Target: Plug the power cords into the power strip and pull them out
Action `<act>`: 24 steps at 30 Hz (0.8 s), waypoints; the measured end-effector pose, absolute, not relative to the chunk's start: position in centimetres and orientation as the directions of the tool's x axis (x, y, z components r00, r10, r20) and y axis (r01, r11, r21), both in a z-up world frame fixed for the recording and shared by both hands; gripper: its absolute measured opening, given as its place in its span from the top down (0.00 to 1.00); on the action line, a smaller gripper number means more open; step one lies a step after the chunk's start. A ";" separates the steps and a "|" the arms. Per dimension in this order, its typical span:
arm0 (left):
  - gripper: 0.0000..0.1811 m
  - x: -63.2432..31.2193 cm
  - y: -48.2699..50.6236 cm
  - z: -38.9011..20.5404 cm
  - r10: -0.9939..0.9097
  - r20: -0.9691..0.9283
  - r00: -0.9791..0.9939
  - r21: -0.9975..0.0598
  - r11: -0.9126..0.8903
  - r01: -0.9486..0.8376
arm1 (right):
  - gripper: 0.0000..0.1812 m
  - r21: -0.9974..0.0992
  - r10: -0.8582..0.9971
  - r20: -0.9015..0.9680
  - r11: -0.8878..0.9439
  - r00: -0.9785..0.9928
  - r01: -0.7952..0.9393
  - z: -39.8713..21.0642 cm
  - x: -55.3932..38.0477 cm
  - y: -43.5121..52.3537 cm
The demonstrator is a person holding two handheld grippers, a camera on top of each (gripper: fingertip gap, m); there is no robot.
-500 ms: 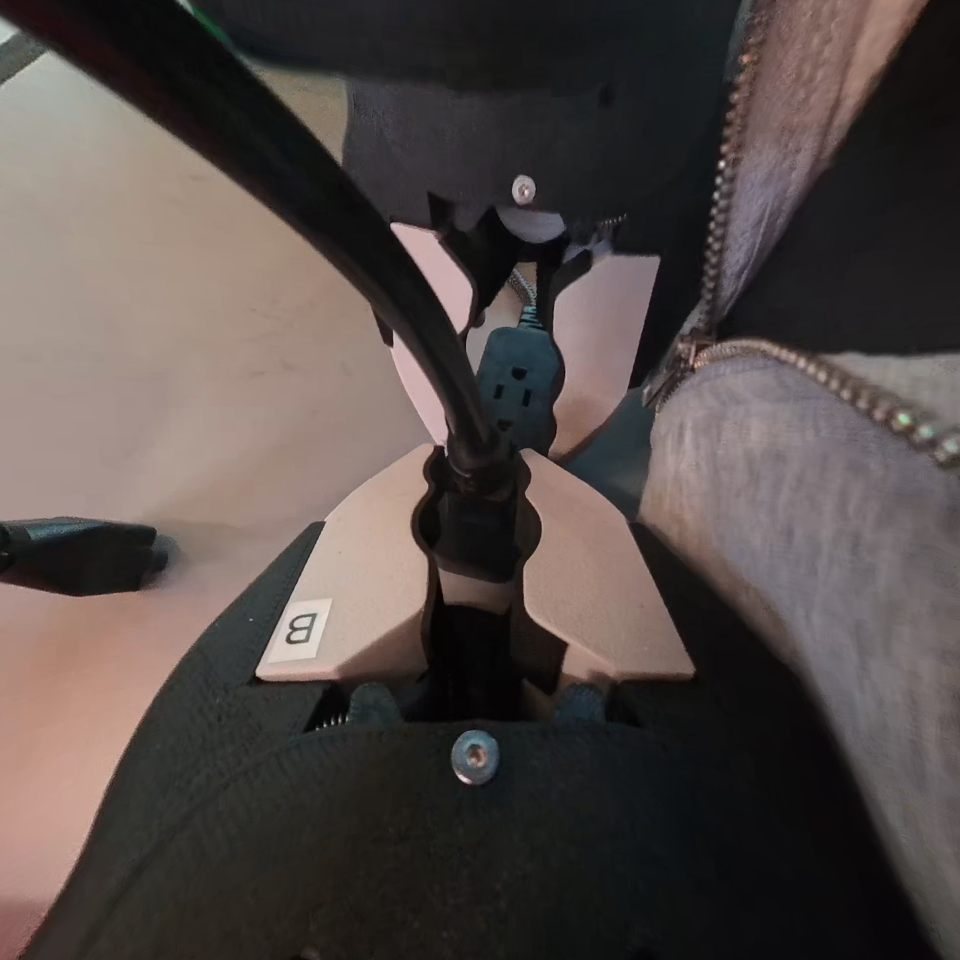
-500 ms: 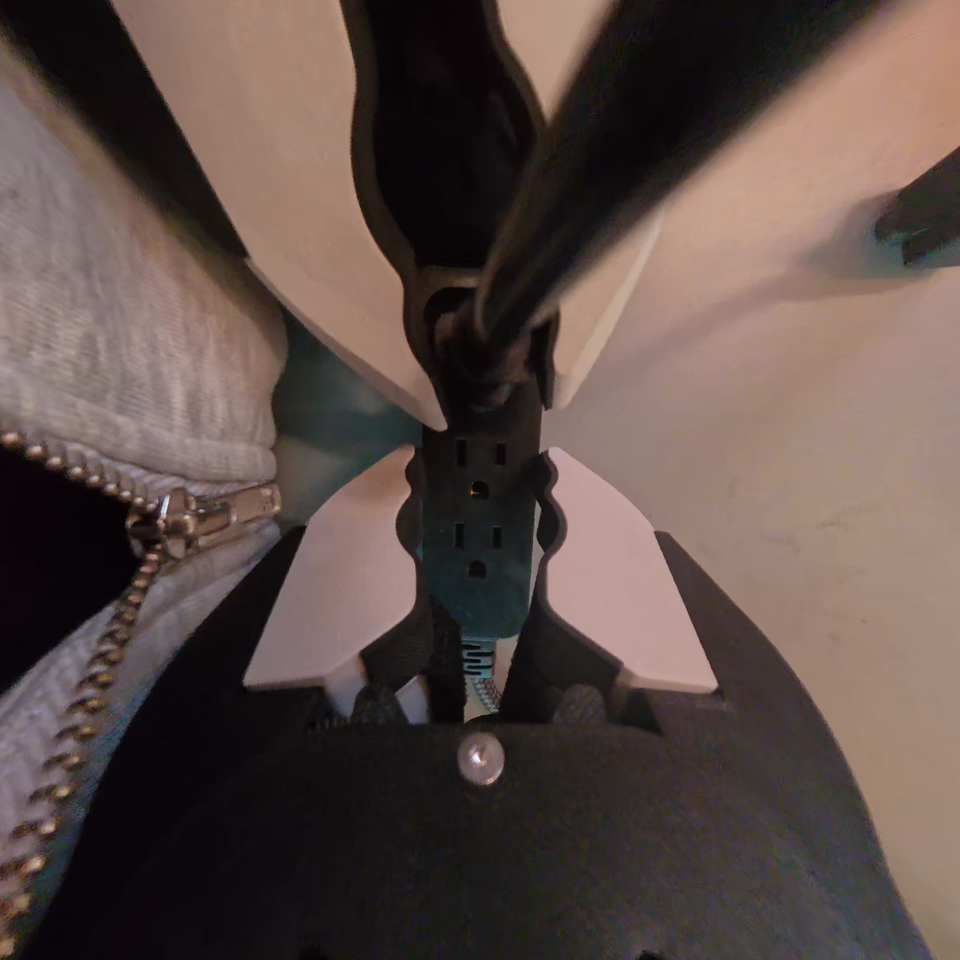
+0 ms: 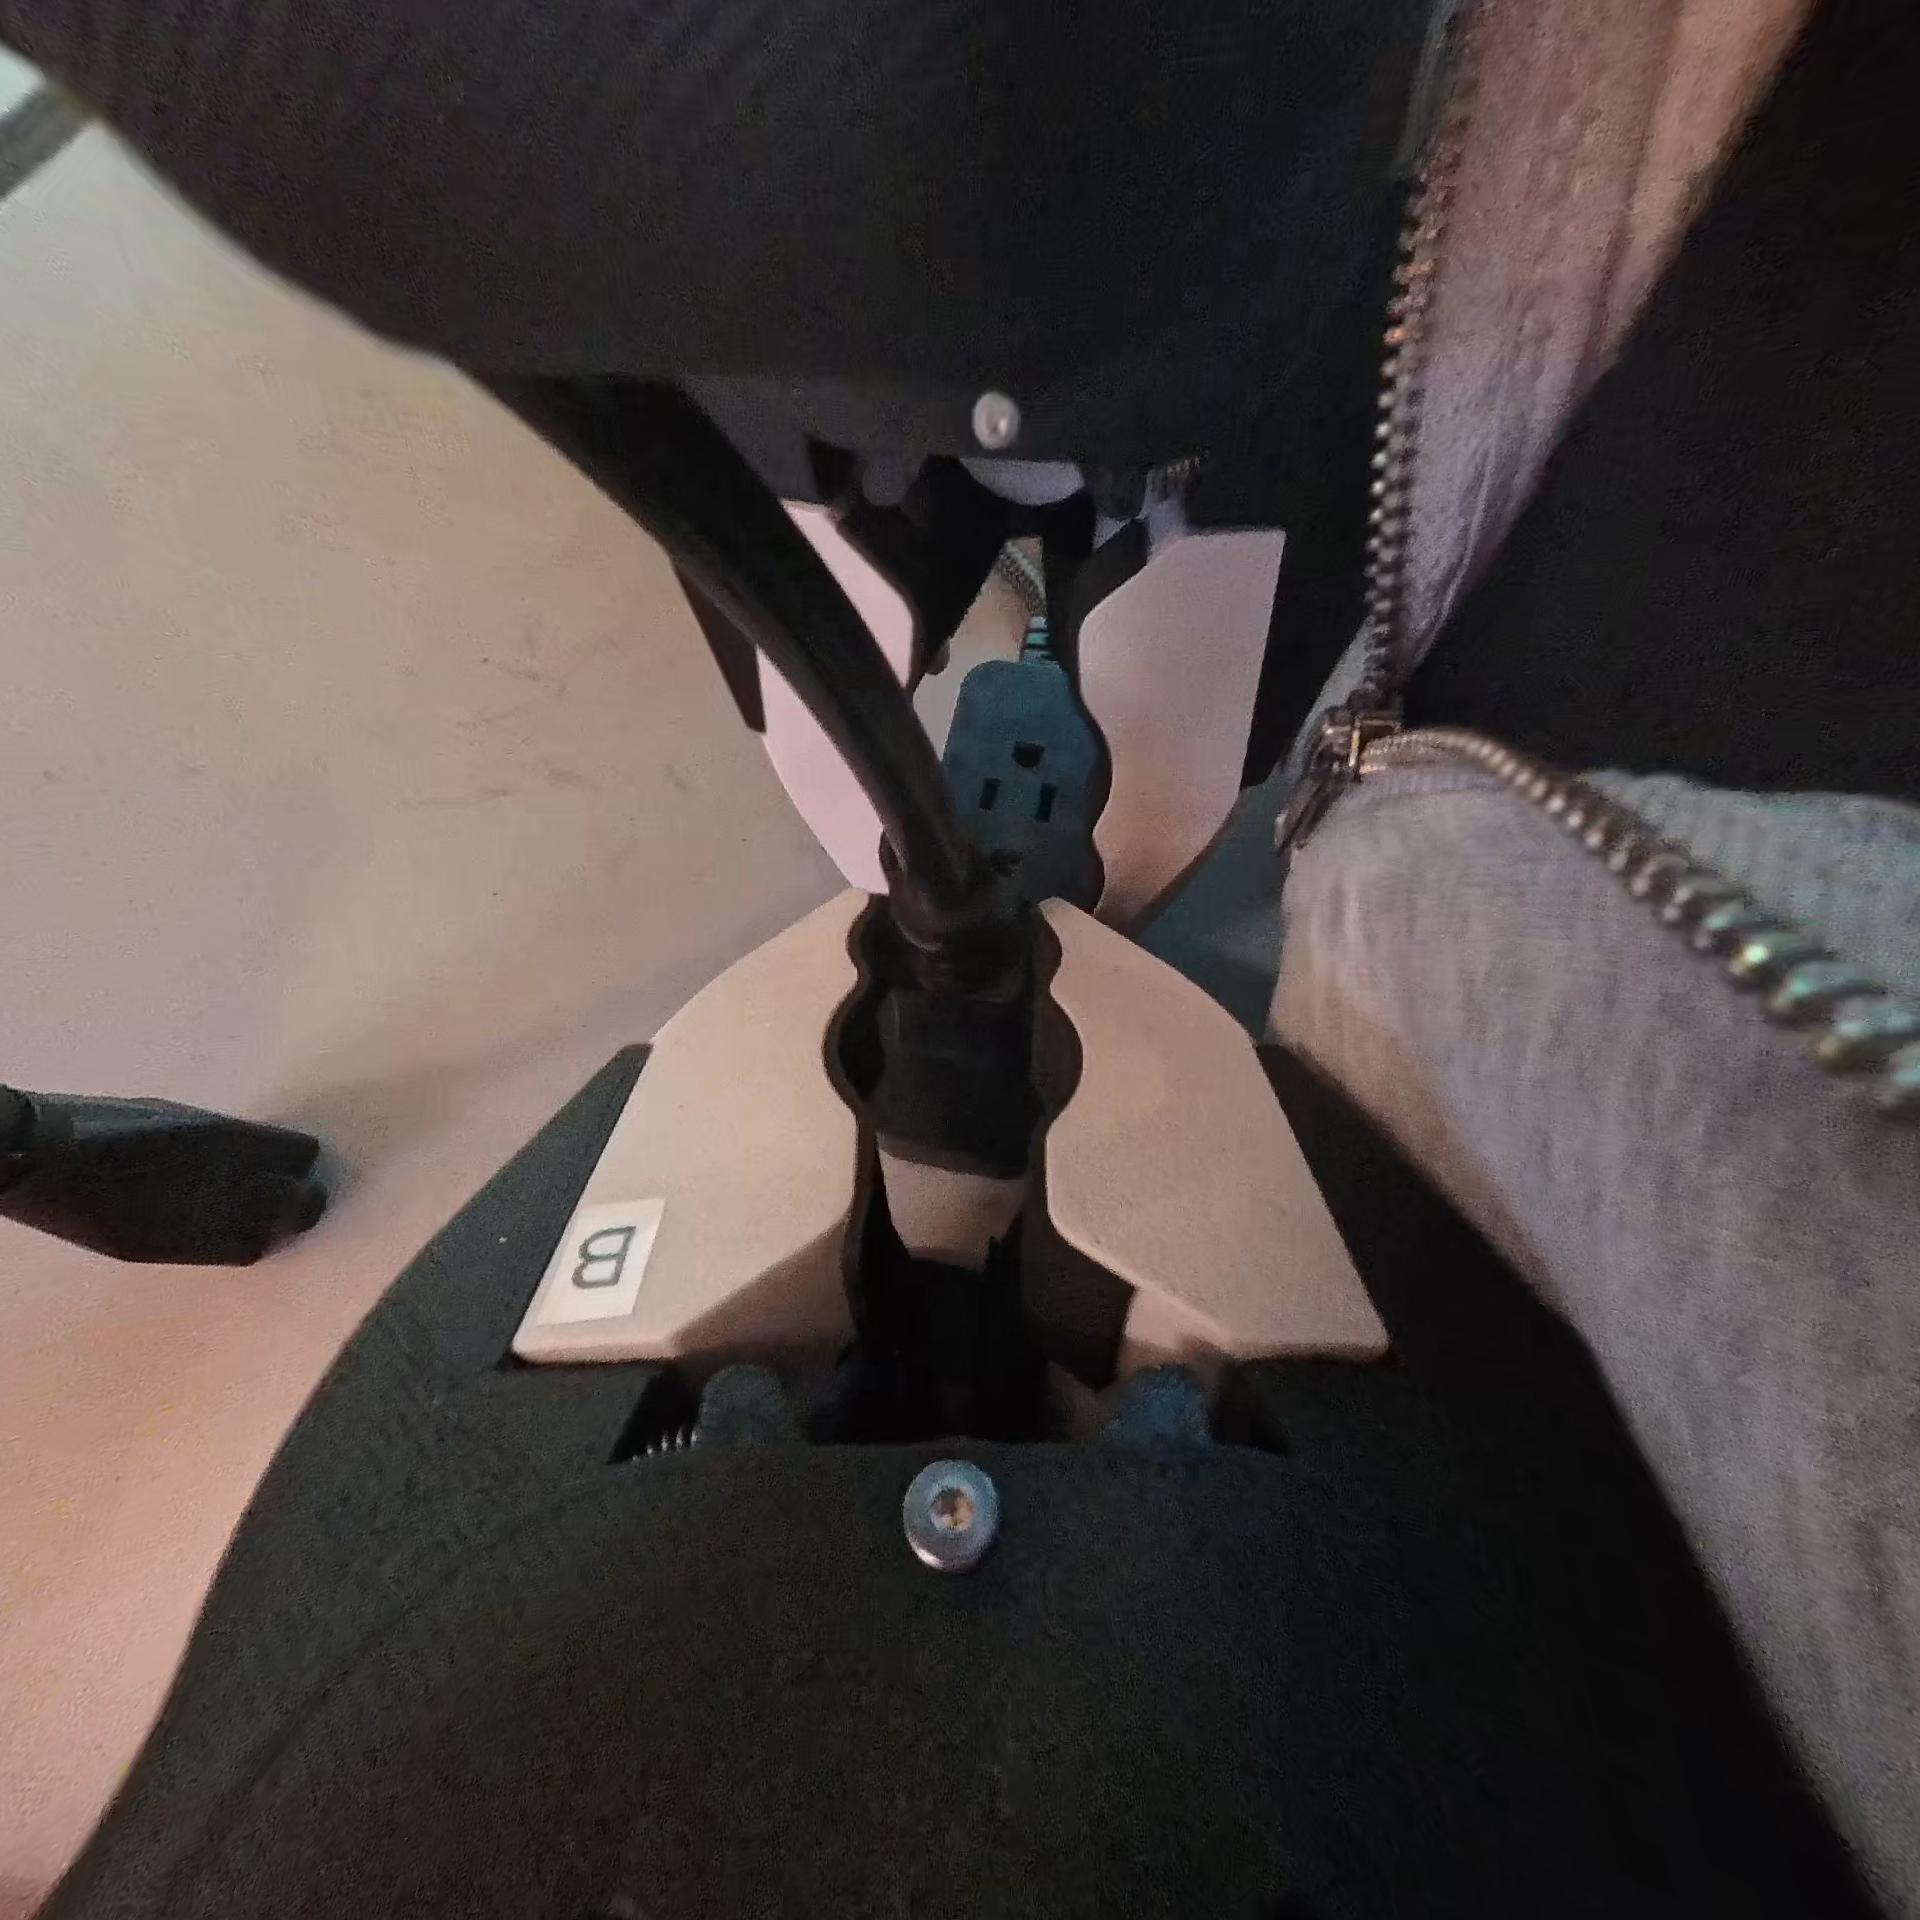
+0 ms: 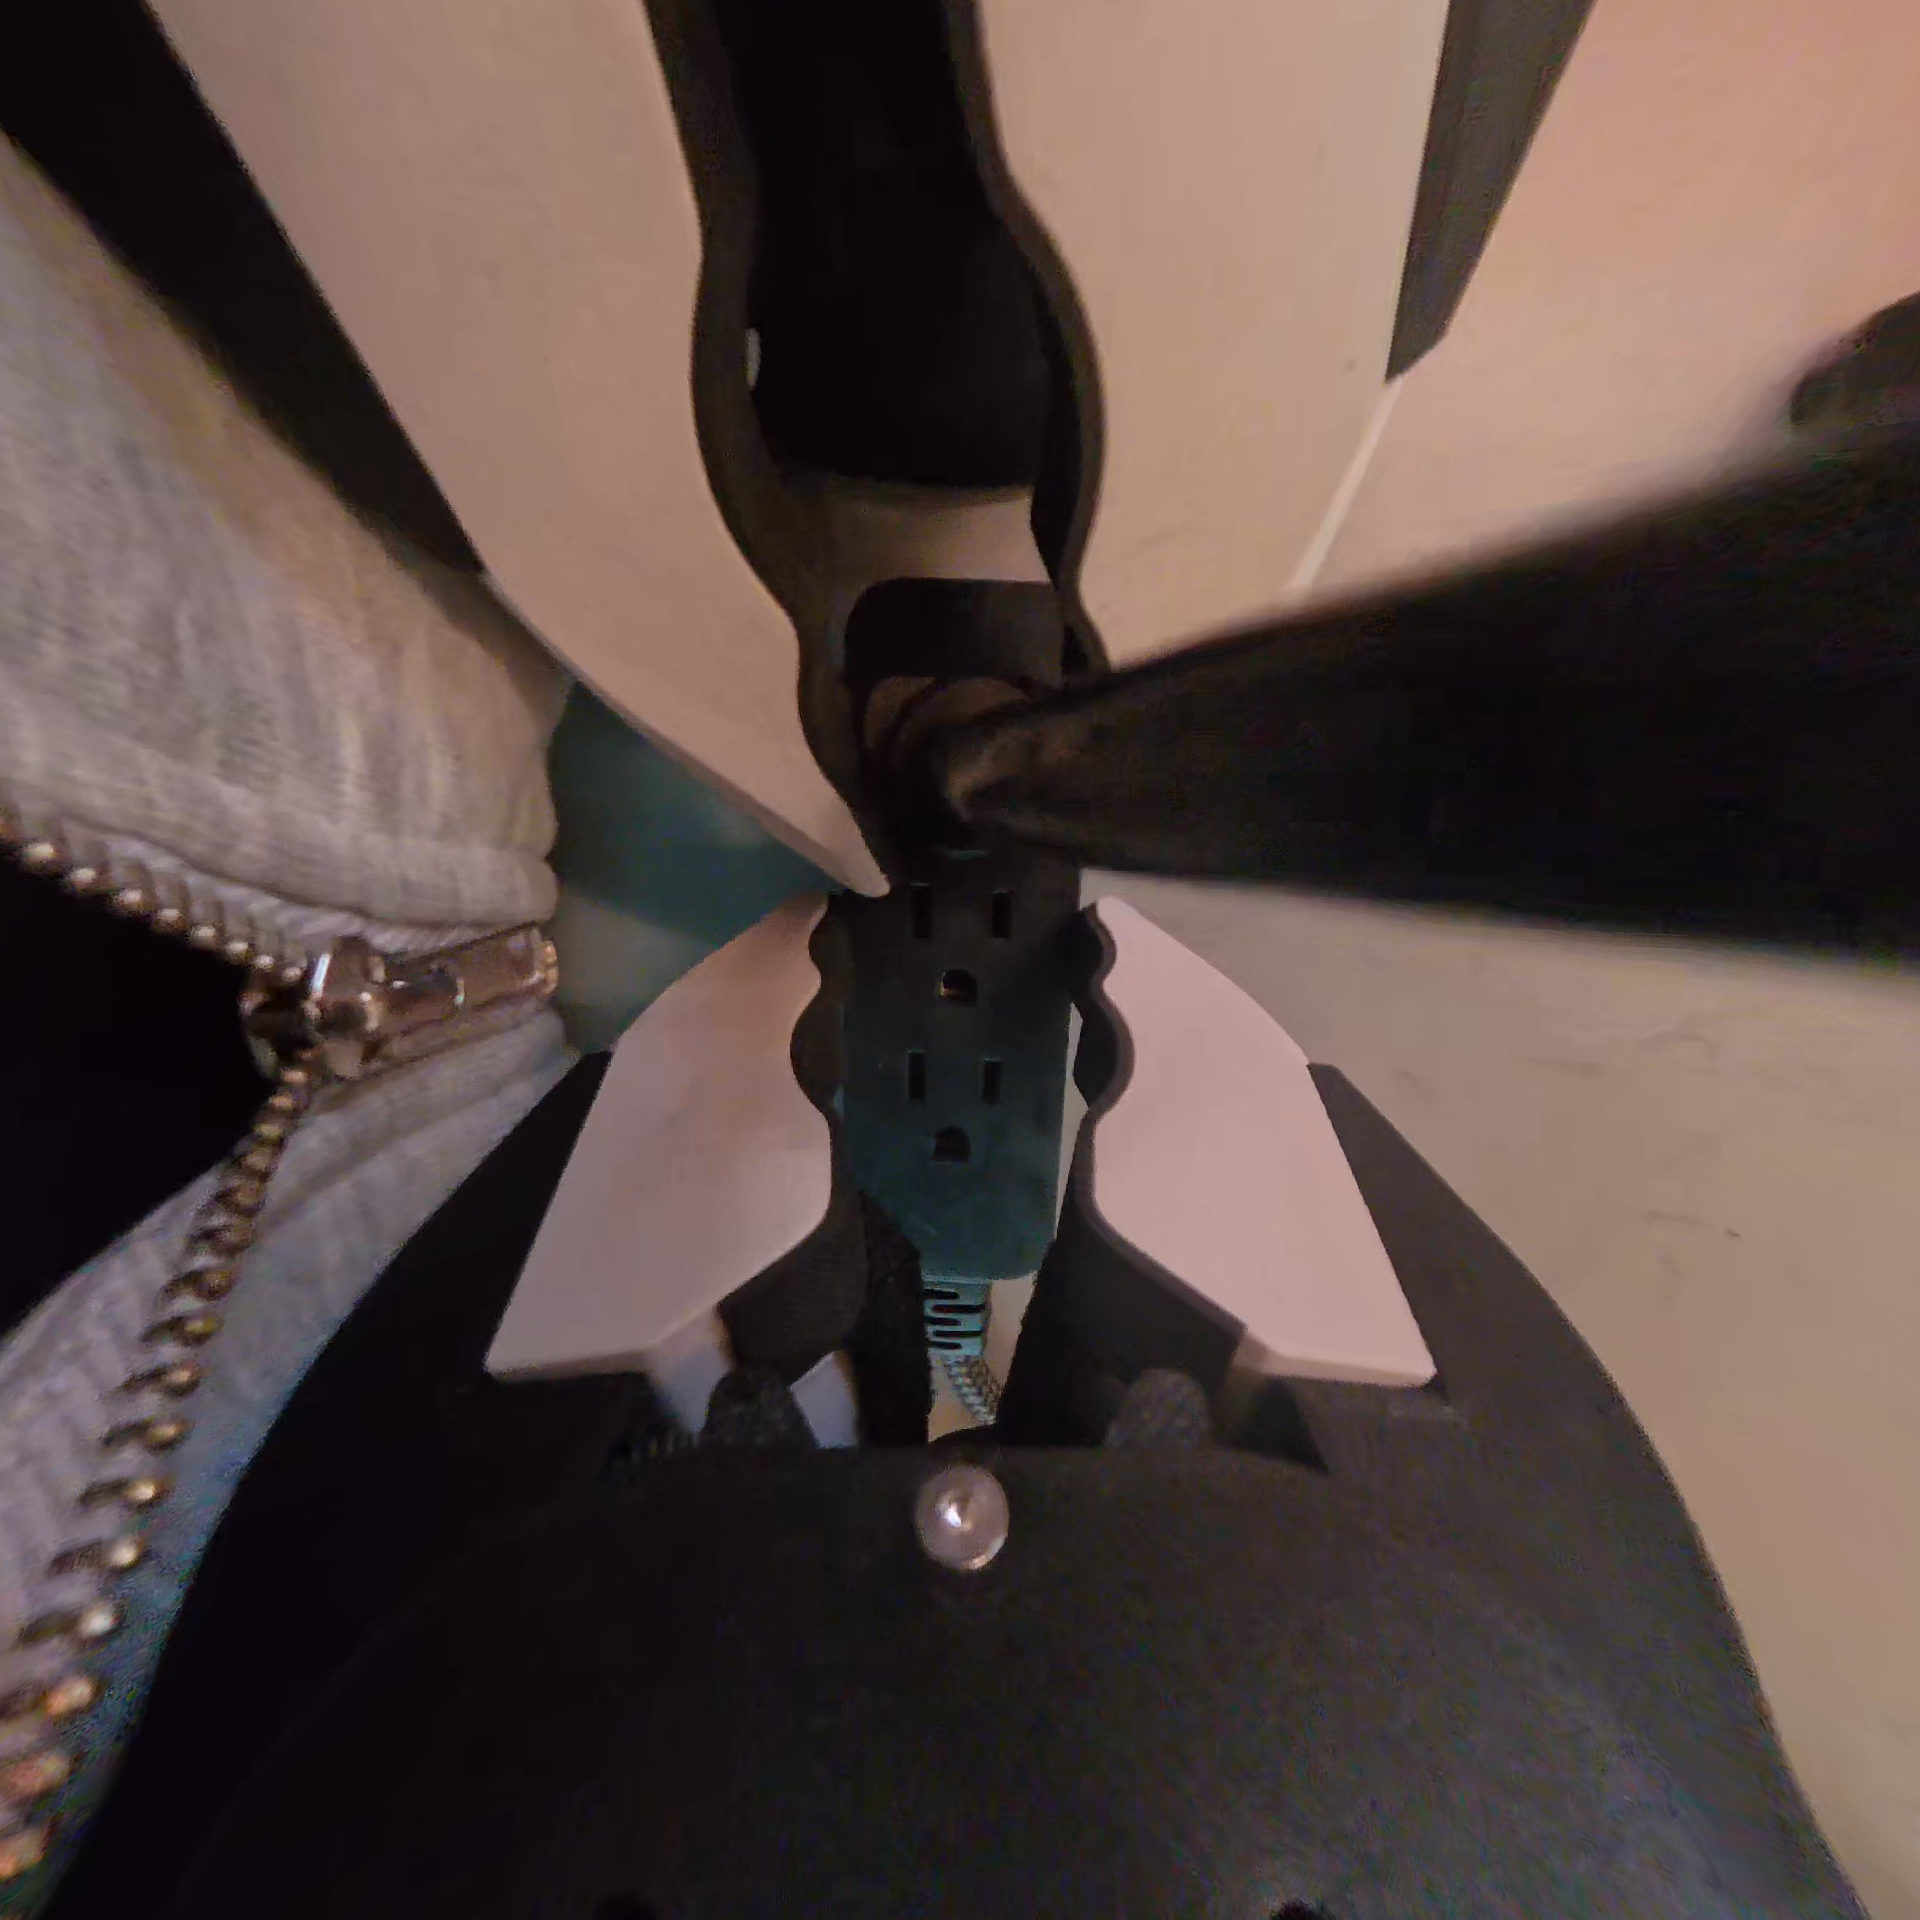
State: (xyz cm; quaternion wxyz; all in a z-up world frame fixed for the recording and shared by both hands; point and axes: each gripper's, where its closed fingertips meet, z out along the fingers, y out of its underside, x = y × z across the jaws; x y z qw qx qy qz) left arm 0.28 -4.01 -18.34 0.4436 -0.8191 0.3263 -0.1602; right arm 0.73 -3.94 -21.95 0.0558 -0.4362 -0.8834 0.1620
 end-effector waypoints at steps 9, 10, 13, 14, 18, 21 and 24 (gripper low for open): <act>0.87 0.1 -3.5 -18.5 -0.674 -0.079 0.734 -0.784 -0.413 -0.464 | 0.76 -0.355 0.762 -0.051 0.590 -0.646 0.725 -22.0 0.6 -3.4; 0.87 -0.2 -3.8 -18.5 -0.666 -0.044 0.745 -0.793 -0.431 -0.432 | 0.76 -0.370 0.757 -0.051 0.592 -0.652 0.716 -21.9 0.4 -3.6; 0.87 -0.9 -4.0 -18.4 -0.627 -0.005 0.779 -0.820 -0.443 -0.362 | 0.75 -0.396 0.748 -0.058 0.591 -0.661 0.703 -21.9 -0.1 -3.7; 0.87 -0.8 -3.7 -18.3 -0.626 -0.037 0.779 -0.811 -0.437 -0.389 | 0.76 -0.379 0.739 -0.051 0.608 -0.671 0.698 -21.9 -0.2 -3.5; 0.87 -0.3 -3.7 -18.4 -0.624 -0.079 0.777 -0.792 -0.434 -0.429 | 0.76 -0.354 0.718 -0.057 0.635 -0.693 0.687 -21.9 0.3 -3.3; 0.86 -1.2 -3.5 -18.3 -0.578 -0.006 0.816 -0.848 -0.430 -0.311 | 0.75 -0.381 0.740 -0.061 0.603 -0.670 0.701 -21.9 -0.3 -3.1; 0.87 -0.8 -2.6 -18.3 -0.558 -0.081 0.826 -0.796 -0.463 -0.390 | 0.76 -0.337 0.726 -0.048 0.635 -0.686 0.695 -22.0 -0.3 -2.6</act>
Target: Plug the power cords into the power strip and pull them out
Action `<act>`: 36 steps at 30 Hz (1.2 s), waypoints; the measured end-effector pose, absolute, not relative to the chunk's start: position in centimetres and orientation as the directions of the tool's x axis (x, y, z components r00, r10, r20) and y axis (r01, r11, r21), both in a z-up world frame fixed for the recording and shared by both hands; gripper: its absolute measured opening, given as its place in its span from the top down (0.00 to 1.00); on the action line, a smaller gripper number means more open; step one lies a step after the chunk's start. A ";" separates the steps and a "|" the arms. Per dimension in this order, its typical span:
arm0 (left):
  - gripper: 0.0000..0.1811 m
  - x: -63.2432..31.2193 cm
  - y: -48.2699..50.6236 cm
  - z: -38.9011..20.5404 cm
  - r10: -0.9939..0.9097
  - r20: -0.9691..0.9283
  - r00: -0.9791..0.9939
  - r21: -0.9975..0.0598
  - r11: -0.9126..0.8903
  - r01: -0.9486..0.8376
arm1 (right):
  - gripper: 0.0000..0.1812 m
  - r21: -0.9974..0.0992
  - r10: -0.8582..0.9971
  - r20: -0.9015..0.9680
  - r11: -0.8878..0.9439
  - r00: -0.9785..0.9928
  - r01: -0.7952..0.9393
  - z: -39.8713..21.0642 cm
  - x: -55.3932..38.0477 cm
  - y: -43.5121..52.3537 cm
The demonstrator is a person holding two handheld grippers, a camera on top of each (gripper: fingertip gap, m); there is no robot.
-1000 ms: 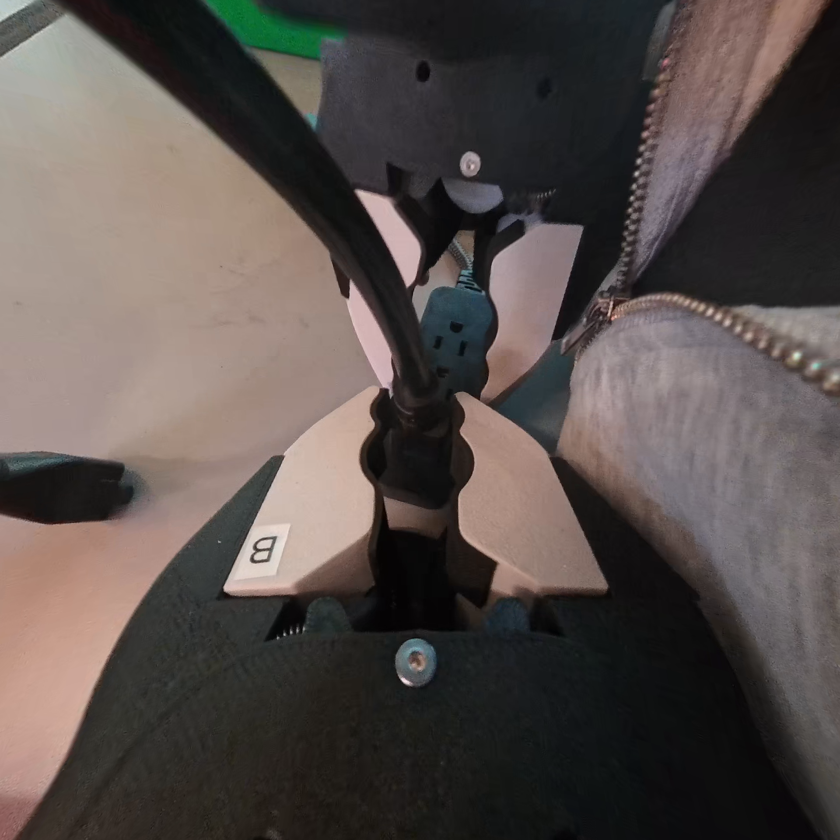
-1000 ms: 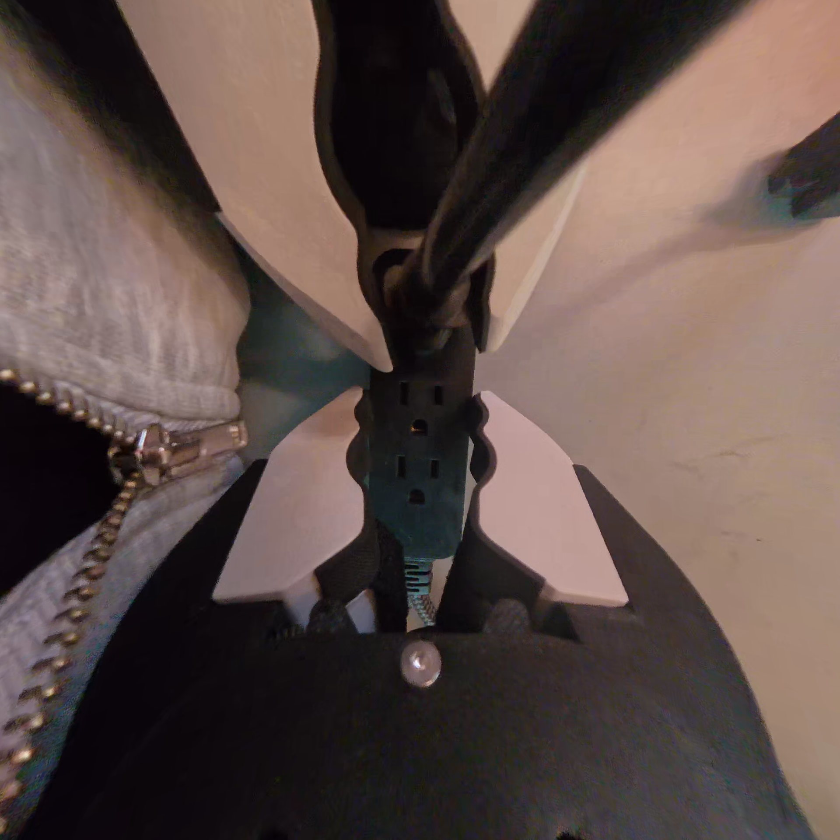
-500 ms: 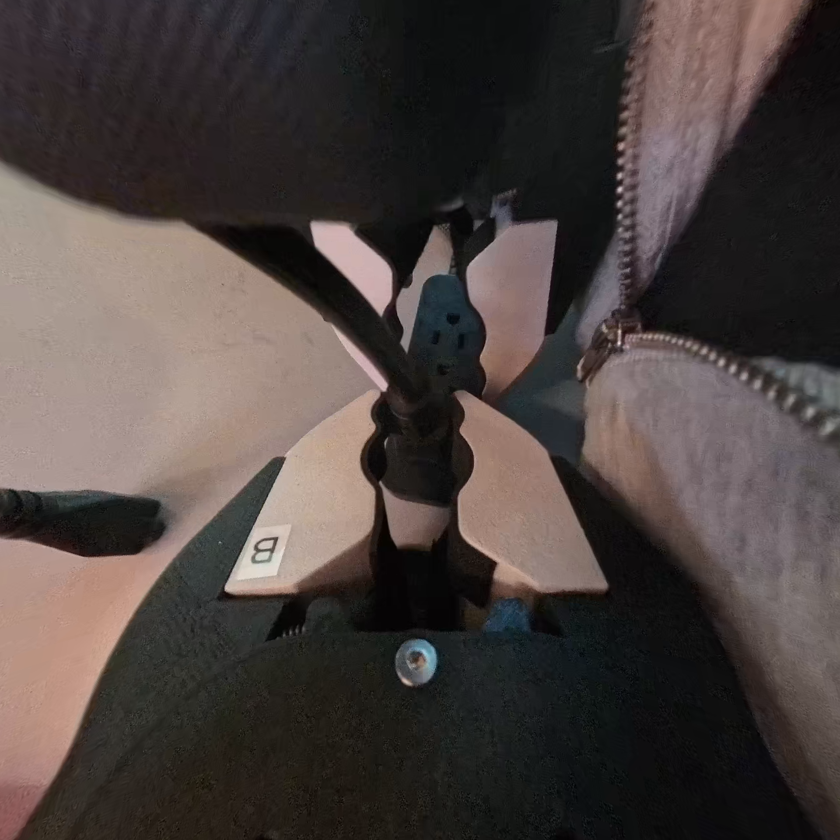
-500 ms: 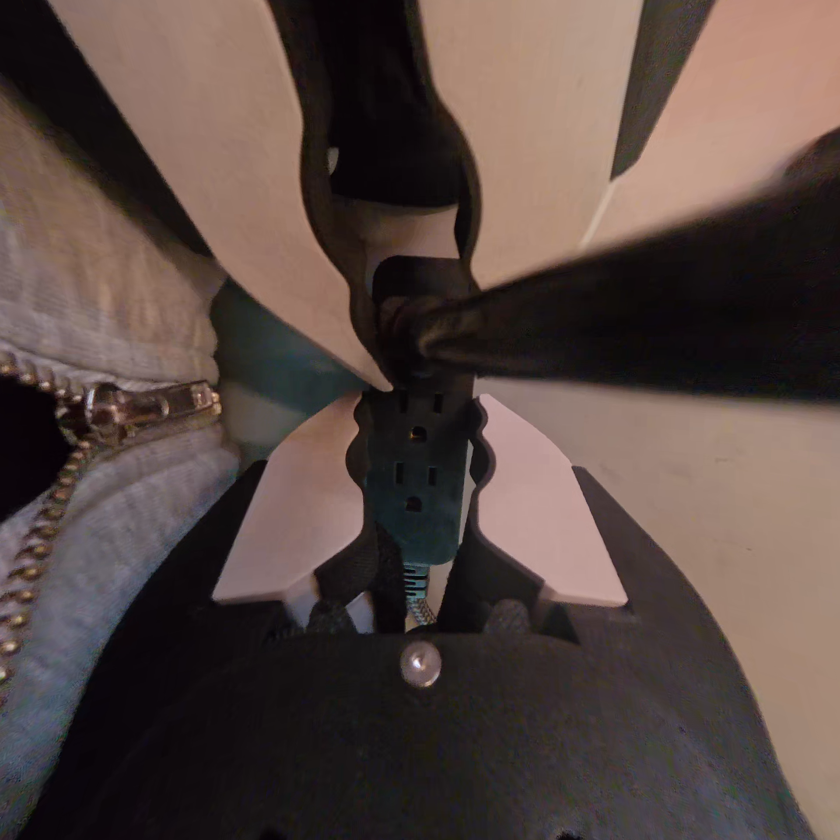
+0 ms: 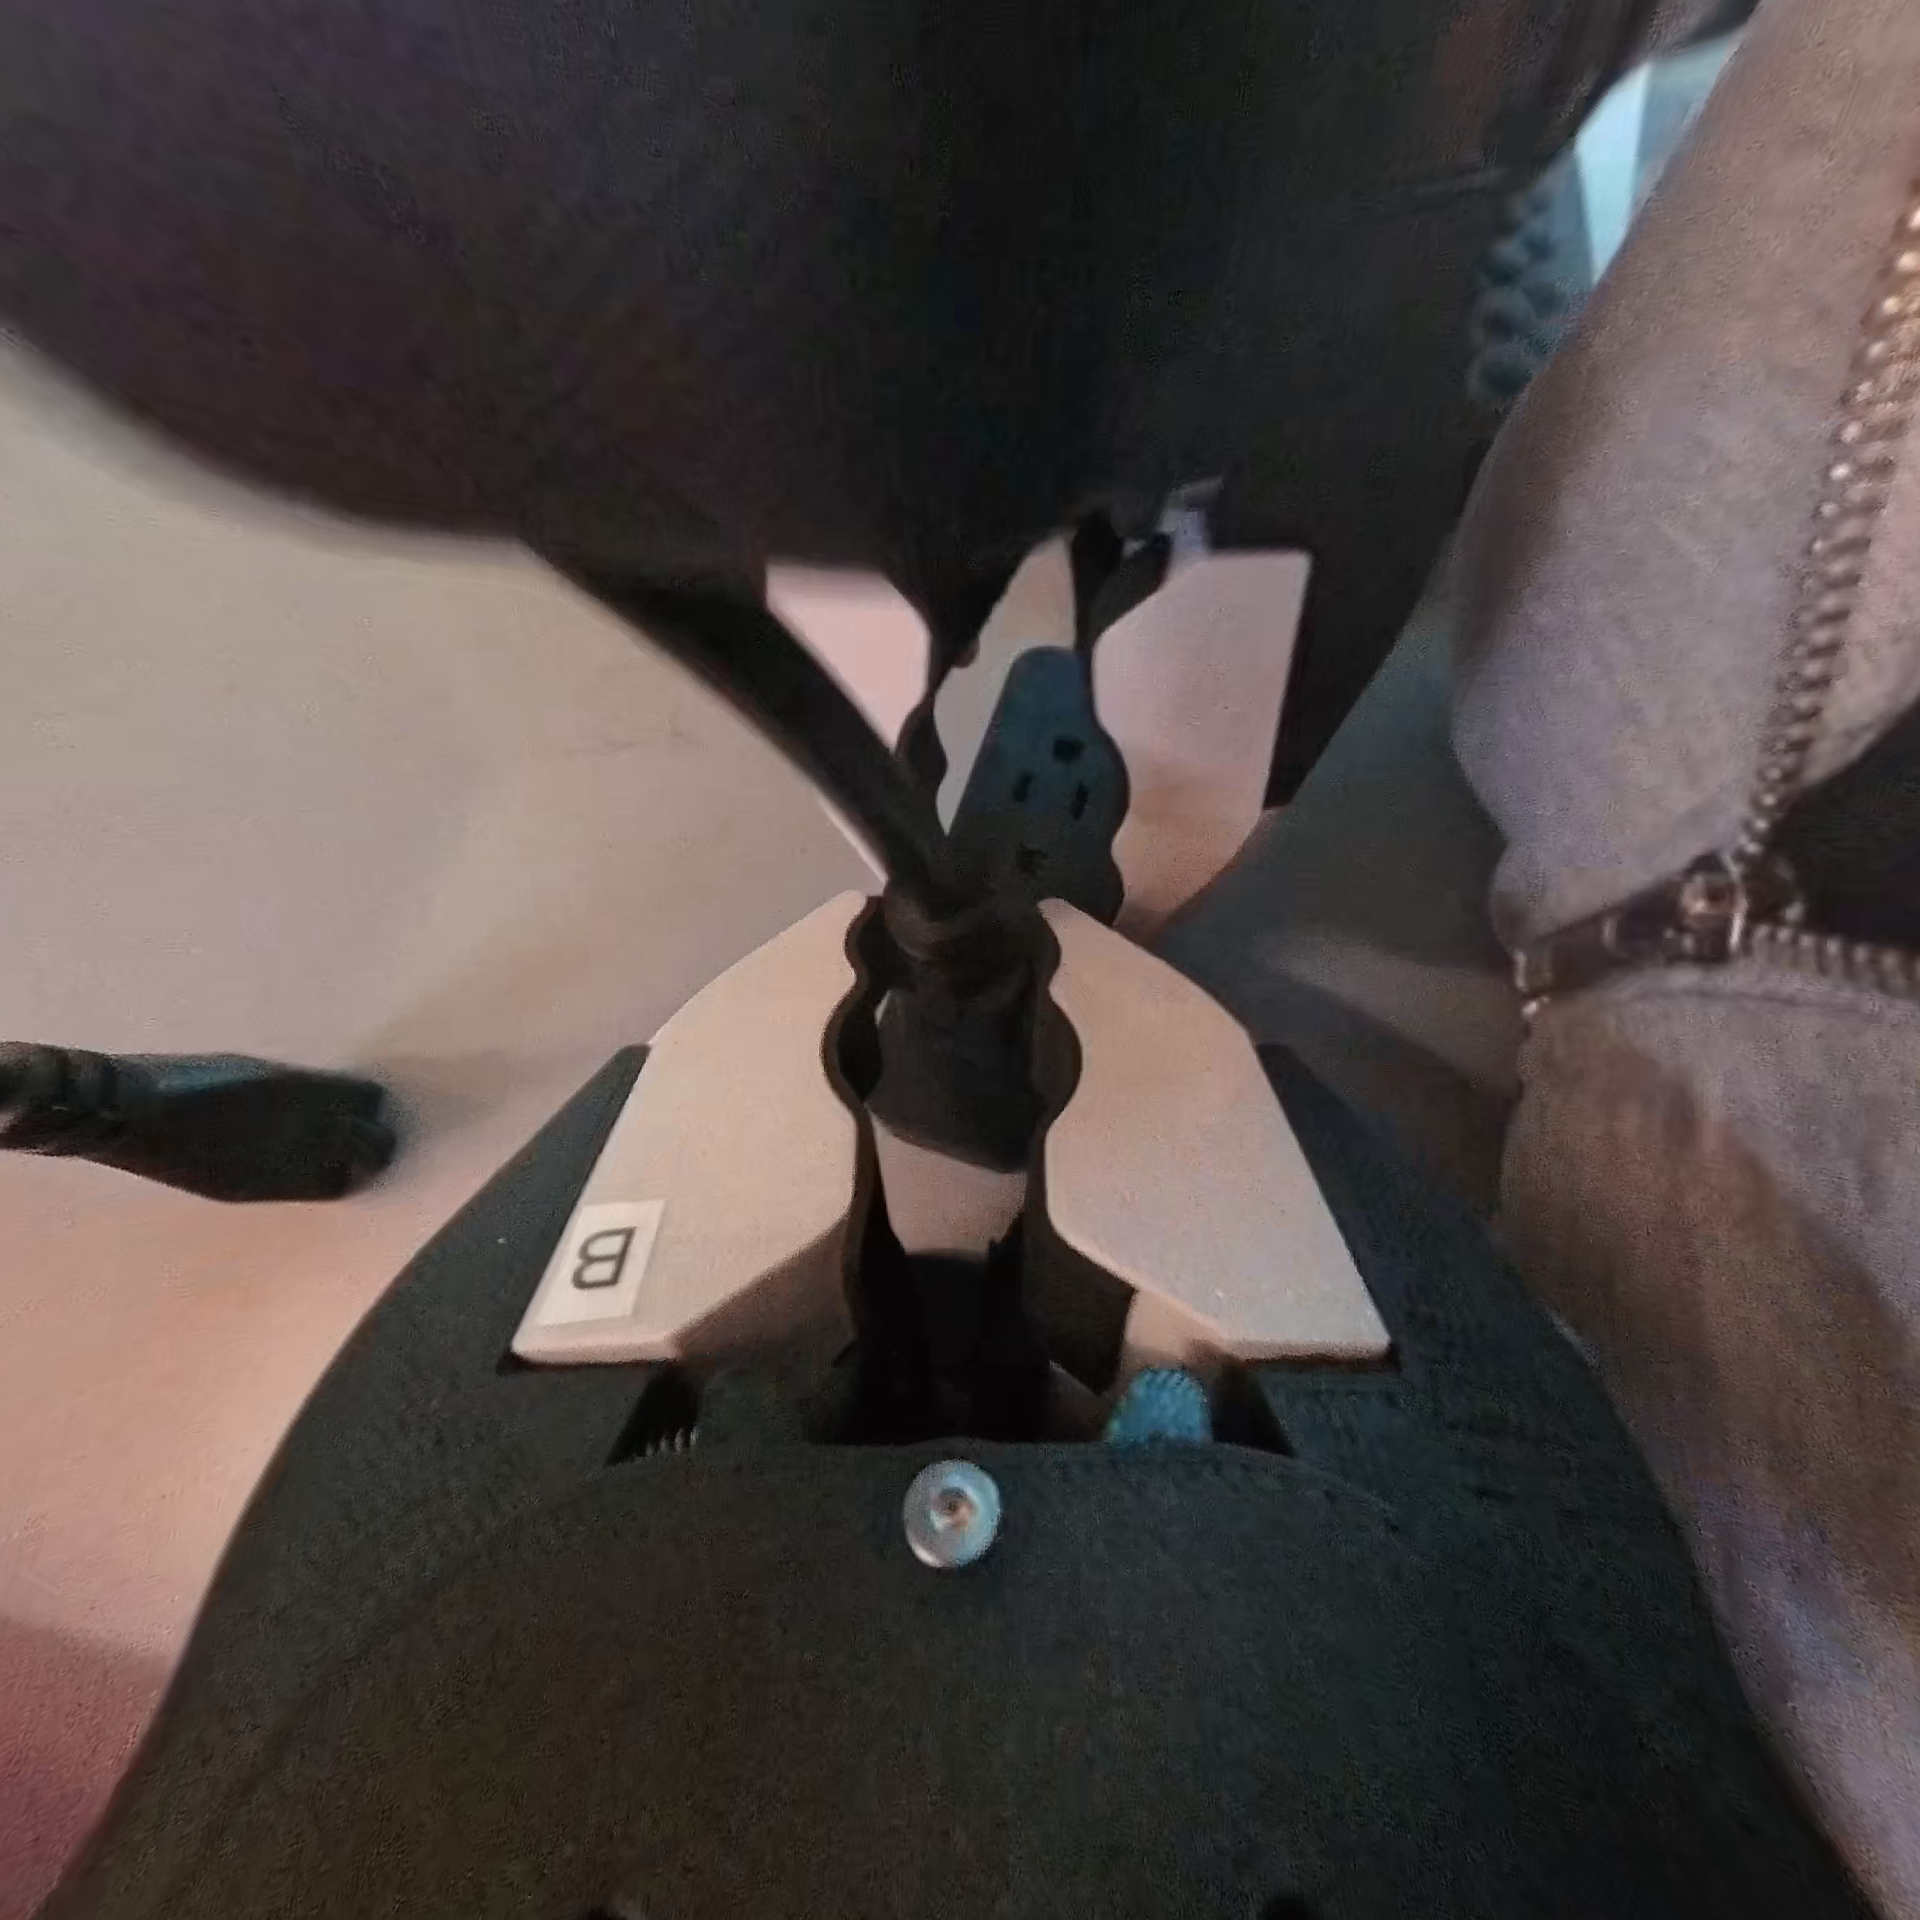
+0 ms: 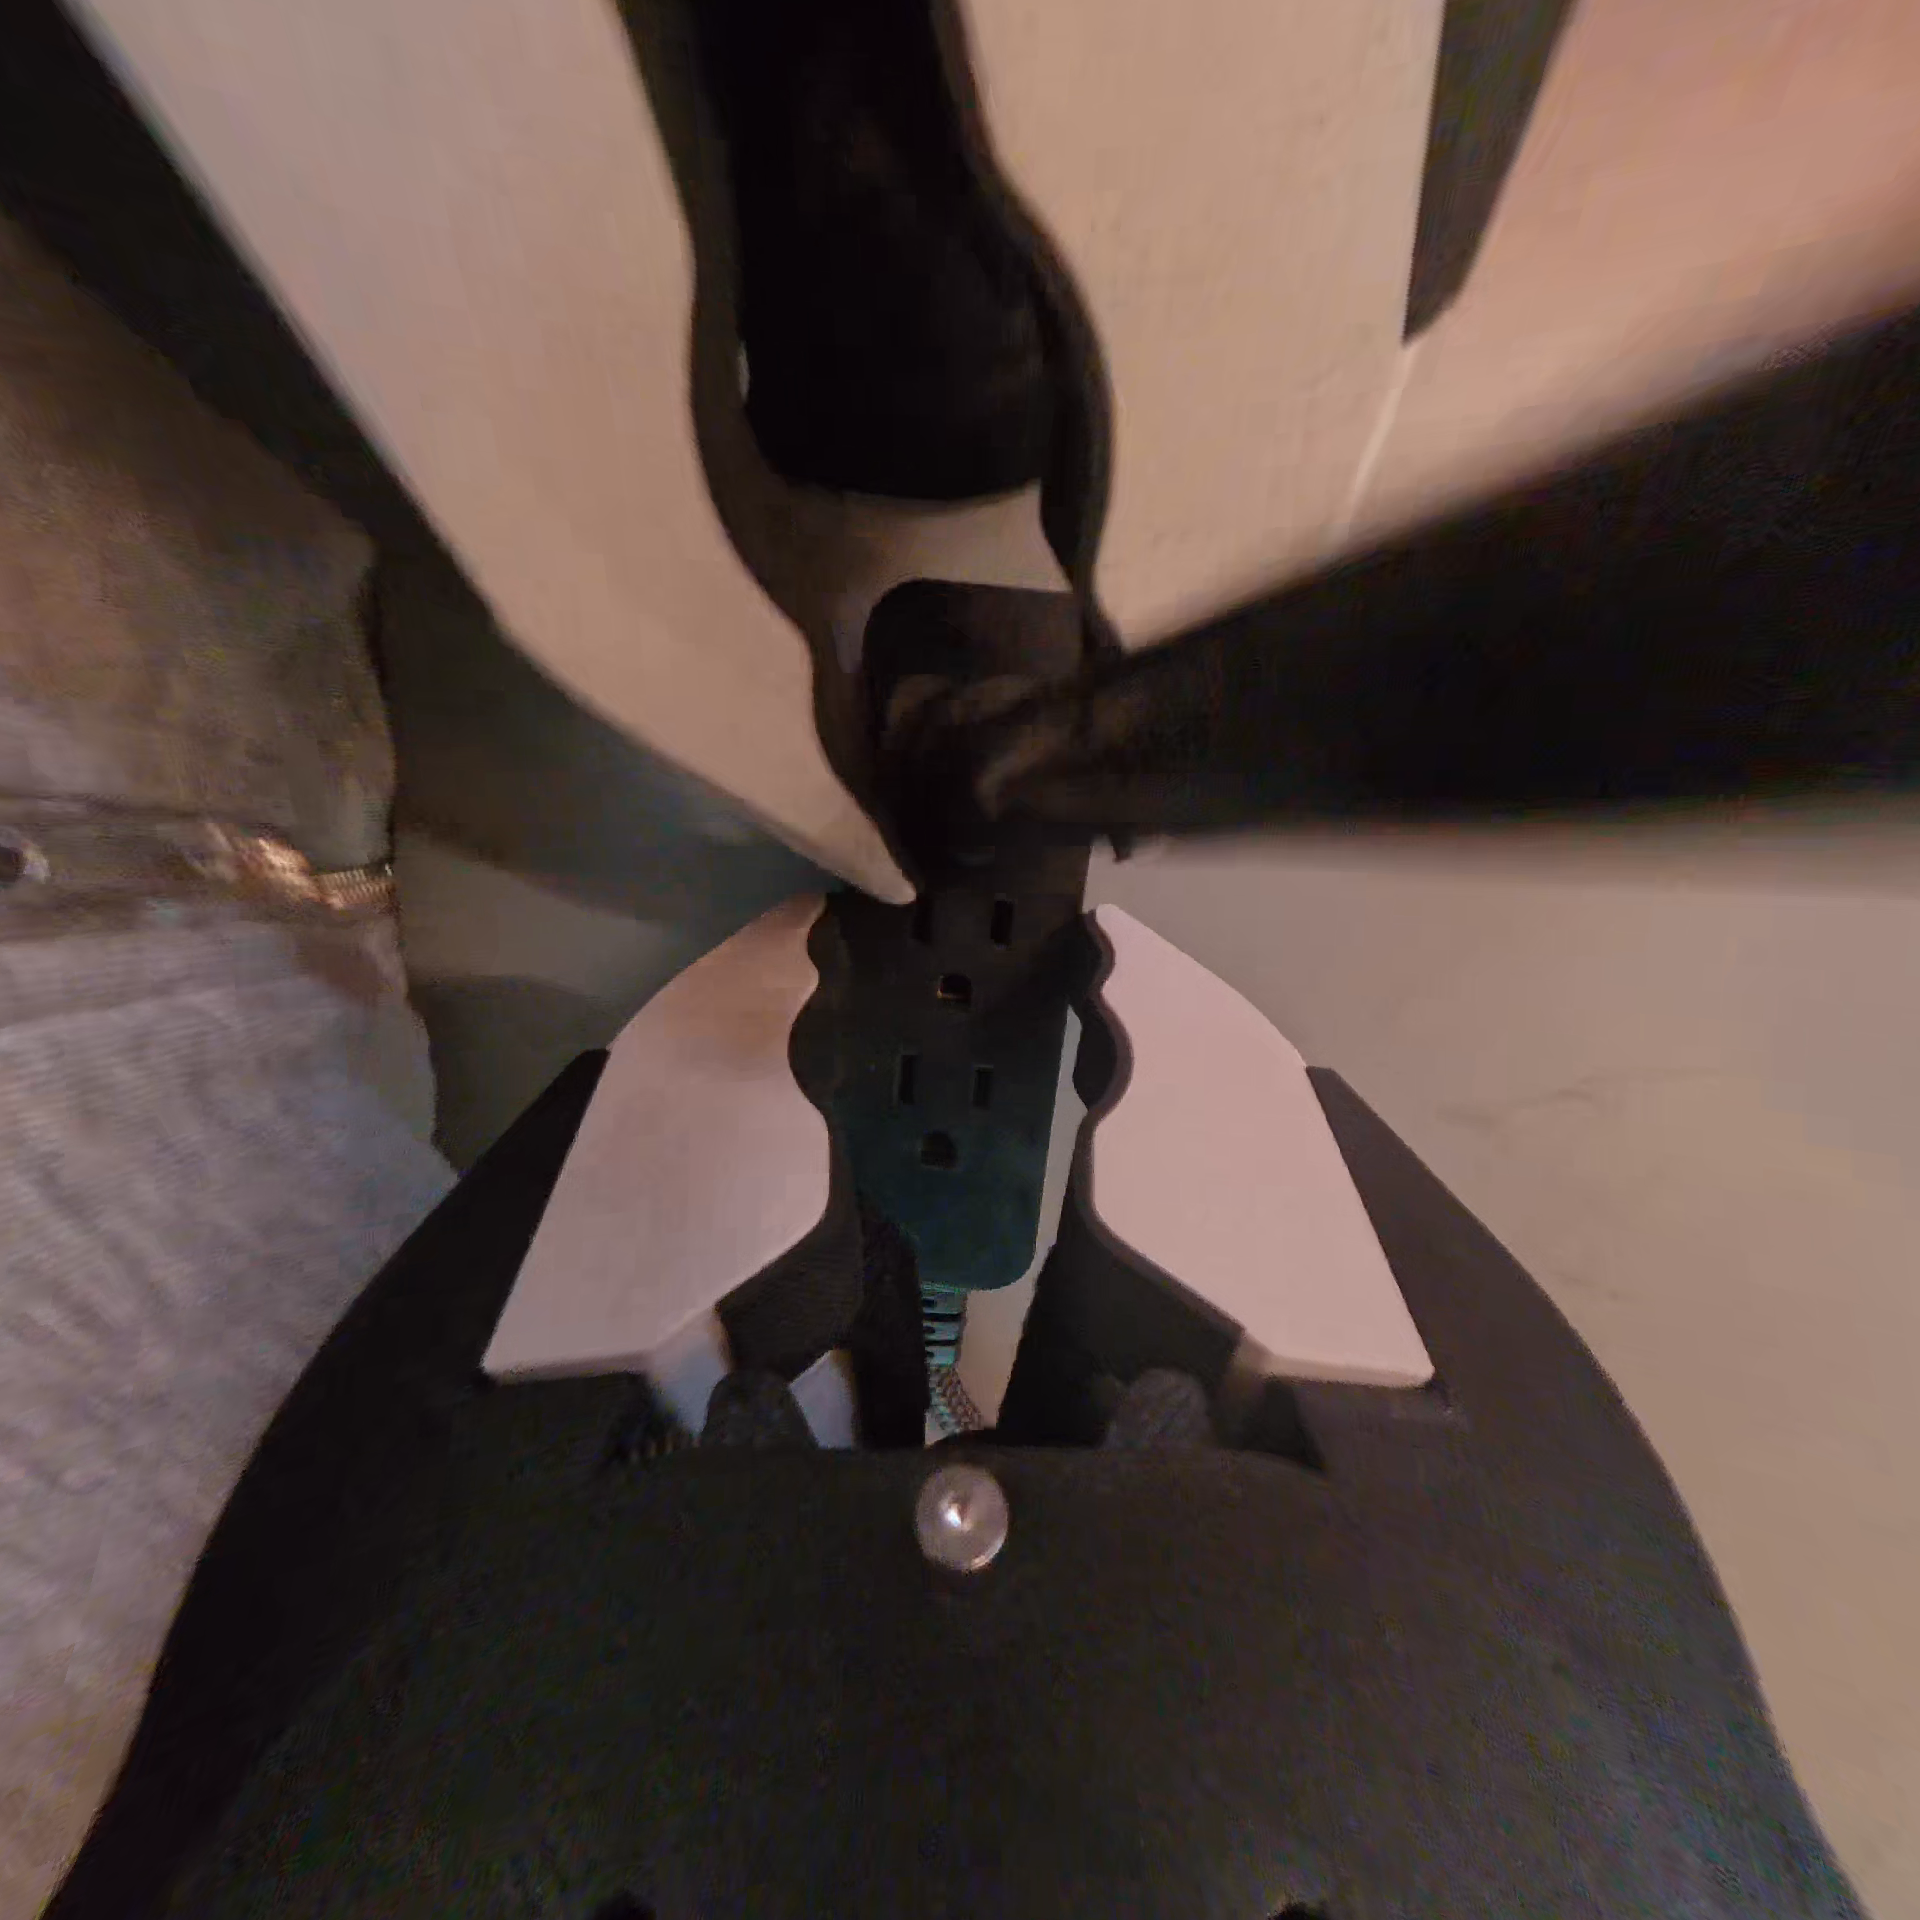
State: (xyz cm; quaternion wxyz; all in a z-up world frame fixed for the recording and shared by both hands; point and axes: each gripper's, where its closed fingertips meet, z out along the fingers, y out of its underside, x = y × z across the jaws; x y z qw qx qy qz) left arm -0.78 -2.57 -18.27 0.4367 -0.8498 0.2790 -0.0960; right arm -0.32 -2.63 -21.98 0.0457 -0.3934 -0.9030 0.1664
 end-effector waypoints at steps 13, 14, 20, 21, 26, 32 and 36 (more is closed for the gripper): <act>0.86 -1.0 -3.2 -18.3 -0.582 -0.002 0.813 -0.830 -0.453 -0.326 | 0.75 -0.381 0.735 -0.073 0.604 -0.674 0.700 -22.0 0.0 -3.0; 0.87 -1.0 -3.2 -18.2 -0.572 0.006 0.820 -0.837 -0.452 -0.309 | 0.75 -0.389 0.738 -0.078 0.597 -0.670 0.702 -22.0 -0.1 -3.0; 0.87 -0.1 -3.1 -18.0 -0.595 -0.107 0.796 -0.779 -0.447 -0.439 | 0.76 -0.363 0.700 -0.089 0.640 -0.709 0.677 -22.0 0.5 -3.2; 0.87 -0.3 -3.3 -18.1 -0.589 -0.083 0.803 -0.785 -0.458 -0.417 | 0.75 -0.371 0.709 -0.089 0.629 -0.700 0.684 -22.0 0.5 -3.2; 0.87 -0.7 -2.4 -18.1 -0.536 -0.048 0.843 -0.816 -0.465 -0.343 | 0.75 -0.390 0.732 -0.091 0.598 -0.675 0.700 -22.1 0.0 -2.8; 0.86 -0.9 -3.7 -18.1 -0.558 -0.038 0.829 -0.851 -0.418 -0.319 | 0.75 -0.459 0.725 -0.119 0.565 -0.678 0.685 -22.1 0.3 -3.7; 0.87 0.1 -3.3 -17.9 -0.589 -0.147 0.795 -0.816 -0.382 -0.434 | 0.75 -0.441 0.709 -0.109 0.594 -0.697 0.673 -22.1 0.6 -3.8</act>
